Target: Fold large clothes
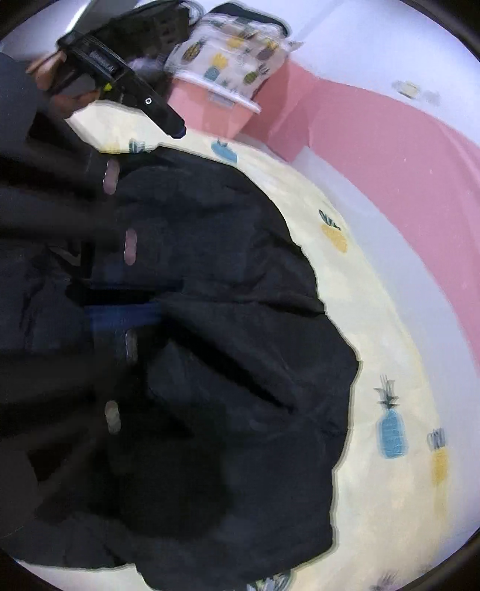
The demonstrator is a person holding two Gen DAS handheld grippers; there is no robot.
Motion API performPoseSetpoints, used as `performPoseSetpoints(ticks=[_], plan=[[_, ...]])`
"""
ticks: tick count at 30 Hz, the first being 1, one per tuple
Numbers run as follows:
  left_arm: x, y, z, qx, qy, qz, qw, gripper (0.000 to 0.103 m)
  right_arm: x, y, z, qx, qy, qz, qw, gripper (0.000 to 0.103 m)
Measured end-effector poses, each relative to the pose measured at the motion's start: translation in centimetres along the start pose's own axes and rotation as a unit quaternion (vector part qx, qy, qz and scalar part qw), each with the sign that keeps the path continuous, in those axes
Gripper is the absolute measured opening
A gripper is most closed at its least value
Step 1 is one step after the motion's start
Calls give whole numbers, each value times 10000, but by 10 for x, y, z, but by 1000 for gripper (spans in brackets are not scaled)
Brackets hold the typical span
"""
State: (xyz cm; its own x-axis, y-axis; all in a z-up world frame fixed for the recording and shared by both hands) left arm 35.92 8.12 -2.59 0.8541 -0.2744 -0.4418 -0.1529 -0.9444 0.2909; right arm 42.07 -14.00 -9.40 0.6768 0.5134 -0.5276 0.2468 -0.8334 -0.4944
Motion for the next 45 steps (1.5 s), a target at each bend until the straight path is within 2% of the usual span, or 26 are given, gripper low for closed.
performPoseSetpoints(ticks=[5, 7, 10, 14, 19, 22, 24, 27, 30, 32, 34, 37, 39, 41, 45], plan=[[16, -21, 71, 80, -614, -233, 9978, 57, 7, 12, 43, -177, -220, 239, 9993, 4], [17, -26, 84, -39, -578, -186, 9981, 57, 16, 19, 57, -201, -292, 313, 9989, 4], [16, -23, 85, 140, -562, -306, 9979, 57, 23, 19, 59, -486, -269, 483, 9973, 4], [11, -23, 86, 170, -610, -426, 9971, 58, 19, 17, 58, -508, -321, 489, 9970, 6], [-4, -25, 84, 75, -761, -394, 9963, 57, -16, 18, 46, -668, -229, 488, 9963, 26], [-19, -22, 72, 149, -793, -243, 9964, 57, -43, 21, 25, -808, 137, 588, 9949, 27], [-31, -19, 58, 276, -657, -192, 9973, 57, -56, 22, 11, -887, 360, 651, 9933, 27], [-38, -16, 25, 442, -226, -198, 9986, 57, -66, 21, -11, -999, 689, 711, 9901, 27], [-10, -11, -15, 551, 86, -320, 9979, 57, -54, 23, -35, -1083, 888, 733, 9874, 27], [14, -17, -29, 598, 213, -482, 9968, 57, -36, 18, -50, -1173, 1042, 744, 9848, 27], [39, -28, -24, 607, 114, -719, 9955, 57, -11, 19, -58, -1326, 1073, 981, 9804, 27], [65, -52, 7, 589, -167, -1084, 9922, 58, 25, 39, -50, -1475, 768, 1272, 9778, 27], [71, -61, 34, 673, -97, -1105, 9916, 58, 37, 56, -39, -1456, 623, 1385, 9776, 27], [70, -61, 49, 808, -9, -1107, 9906, 58, 41, 68, -28, -1358, 631, 1269, 9805, 27], [70, -60, 49, 743, -110, -1080, 9913, 58, 40, 74, -21, -1421, 693, 1295, 9789, 27]])
Point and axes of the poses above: each gripper's, at about its wrist camera, not at the fingertips, and x roughly the way its jaws point, y to its right, z to its underside, the point moved 10 cm from there along x, roughly the way its jaws point, and after that the axes turned 13 degrees about y, right-handed, at the moved point
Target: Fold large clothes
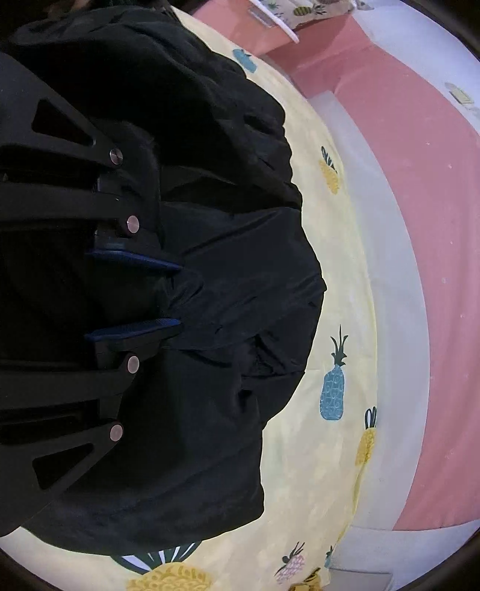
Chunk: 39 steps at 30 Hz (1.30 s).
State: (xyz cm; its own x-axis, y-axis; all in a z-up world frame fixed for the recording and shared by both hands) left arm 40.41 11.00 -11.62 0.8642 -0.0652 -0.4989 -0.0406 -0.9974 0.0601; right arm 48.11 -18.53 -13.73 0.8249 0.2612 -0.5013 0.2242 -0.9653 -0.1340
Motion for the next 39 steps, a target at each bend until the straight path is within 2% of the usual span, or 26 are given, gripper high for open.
performPoseSetpoints(ticks=[3, 5, 8, 10, 13, 16, 18, 25, 27, 31, 34, 36, 39], plan=[[-12, -1, -8, -17, -144, -41, 9999, 57, -11, -2, -10, 35, -133, 44, 9999, 27], [-32, 2, -17, -205, -62, 111, 9997, 56, -33, -7, -21, 39, 14, 6, 10000, 27], [-71, 14, -24, -290, 250, 468, 9982, 56, -71, -25, -38, 75, 421, -329, 9985, 28], [-83, 25, -17, -227, 271, 653, 9972, 57, -90, -47, -39, 6, 584, -674, 9960, 28], [-78, 35, 12, -152, -68, 700, 9974, 57, -85, -74, -14, -307, 276, -938, 9947, 28], [-65, 38, 31, -35, -233, 614, 9978, 59, -58, -78, 27, -595, -259, -771, 9949, 27], [-61, 39, 34, -58, -237, 635, 9977, 59, -45, -71, 40, -524, -346, -738, 9953, 27], [-59, 38, 37, -163, -381, 618, 9972, 59, -41, -75, 43, -707, -445, -483, 9953, 27], [-74, 39, 32, -255, -437, 608, 9969, 57, -57, -71, 37, -491, -473, -495, 9964, 27], [-104, 49, 24, -169, -155, 825, 9963, 57, -98, -85, 26, -398, -106, -837, 9956, 27], [-90, 56, 44, 30, -428, 726, 9964, 57, -87, -92, 46, -611, -378, -833, 9939, 27], [-80, 56, 54, -19, -514, 714, 9961, 58, -63, -82, 70, -604, -794, -597, 9932, 27], [-78, 56, 53, -32, -502, 709, 9962, 59, -55, -77, 77, -378, -756, -697, 9940, 27]])
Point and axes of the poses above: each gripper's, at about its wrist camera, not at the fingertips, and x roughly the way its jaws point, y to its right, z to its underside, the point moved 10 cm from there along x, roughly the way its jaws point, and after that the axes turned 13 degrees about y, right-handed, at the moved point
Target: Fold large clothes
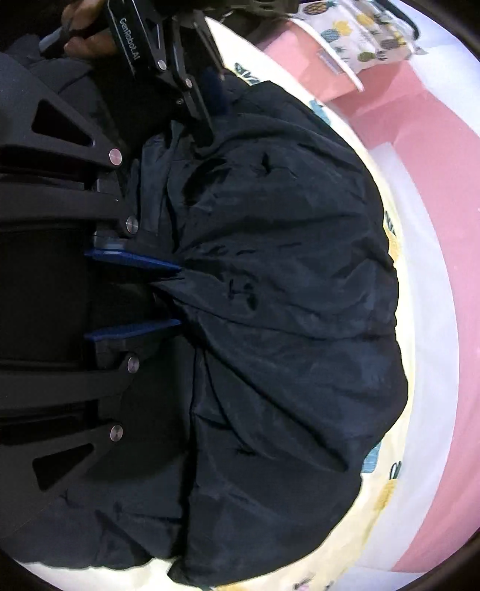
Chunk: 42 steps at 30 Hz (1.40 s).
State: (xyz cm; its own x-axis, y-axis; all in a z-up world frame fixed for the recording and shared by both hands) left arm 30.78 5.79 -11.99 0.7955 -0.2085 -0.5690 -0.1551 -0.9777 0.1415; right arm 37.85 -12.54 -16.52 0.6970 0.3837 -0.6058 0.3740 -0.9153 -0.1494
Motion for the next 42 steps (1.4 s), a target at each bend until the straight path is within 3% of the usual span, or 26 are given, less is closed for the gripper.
performPoseSetpoints(ticks=[7, 14, 20, 22, 30, 42], plan=[[-1, -1, 0, 0, 49, -36, 10000, 59, -1, 2, -1, -18, 30, 4, 10000, 27], [-53, 6, 2, 14, 232, -197, 9995, 58, -65, -6, -1, -125, 344, 267, 9990, 29], [-114, 9, 22, -143, 426, -208, 9988, 58, -133, -4, 25, 1, 669, 402, 9969, 30], [-130, 10, 32, -220, 432, -223, 9986, 58, -155, 0, 36, 110, 770, 492, 9958, 34], [-184, 12, 73, -375, 459, -281, 9978, 58, -214, 5, 81, 131, 881, 777, 9930, 38], [-224, -2, 103, -398, 514, -545, 9964, 58, -247, 8, 124, 368, 829, 898, 9918, 41]])
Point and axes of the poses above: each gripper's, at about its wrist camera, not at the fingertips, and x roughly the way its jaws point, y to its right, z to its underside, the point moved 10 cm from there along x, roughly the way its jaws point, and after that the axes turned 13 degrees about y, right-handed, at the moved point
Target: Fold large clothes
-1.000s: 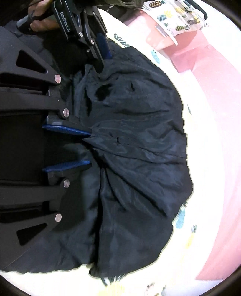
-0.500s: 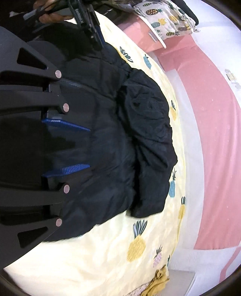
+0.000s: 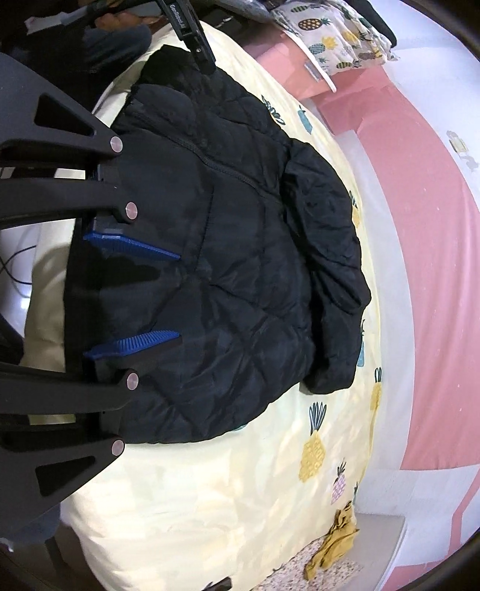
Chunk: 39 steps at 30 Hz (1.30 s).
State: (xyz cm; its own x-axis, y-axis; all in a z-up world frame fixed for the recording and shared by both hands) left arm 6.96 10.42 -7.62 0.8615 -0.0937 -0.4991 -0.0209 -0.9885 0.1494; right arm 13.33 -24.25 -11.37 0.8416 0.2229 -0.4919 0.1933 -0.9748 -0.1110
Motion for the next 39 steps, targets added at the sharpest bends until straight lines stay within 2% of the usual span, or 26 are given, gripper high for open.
performPoseSetpoints(ticks=[3, 11, 18, 20, 24, 28, 32, 35, 39], plan=[[-2, -14, 2, 26, 7, -194, 9998, 58, -5, 8, 2, 103, 33, 68, 9999, 48], [6, -73, 3, -191, -52, -783, 9967, 59, -1, 62, 4, 533, -68, 549, 9970, 49], [21, -95, 20, -402, -245, -863, 9952, 64, 9, 98, 16, 997, -288, 768, 9916, 53], [24, -93, 24, -432, -282, -795, 9955, 67, 12, 101, 21, 1141, -376, 705, 9902, 55], [27, -83, 35, -819, -392, -518, 9945, 67, 16, 93, 30, 1492, -521, 358, 9868, 55], [25, -70, 40, -640, -322, -467, 9963, 69, 19, 75, 36, 1714, -624, -82, 9832, 56], [29, -77, 40, -771, -345, -437, 9955, 72, 25, 74, 38, 1813, -632, -154, 9813, 57], [25, -90, 34, -779, -214, -675, 9944, 72, 26, 78, 35, 1939, -630, -174, 9788, 57], [24, -94, 39, -969, -286, -513, 9936, 72, 27, 78, 35, 1802, -645, -161, 9814, 57]])
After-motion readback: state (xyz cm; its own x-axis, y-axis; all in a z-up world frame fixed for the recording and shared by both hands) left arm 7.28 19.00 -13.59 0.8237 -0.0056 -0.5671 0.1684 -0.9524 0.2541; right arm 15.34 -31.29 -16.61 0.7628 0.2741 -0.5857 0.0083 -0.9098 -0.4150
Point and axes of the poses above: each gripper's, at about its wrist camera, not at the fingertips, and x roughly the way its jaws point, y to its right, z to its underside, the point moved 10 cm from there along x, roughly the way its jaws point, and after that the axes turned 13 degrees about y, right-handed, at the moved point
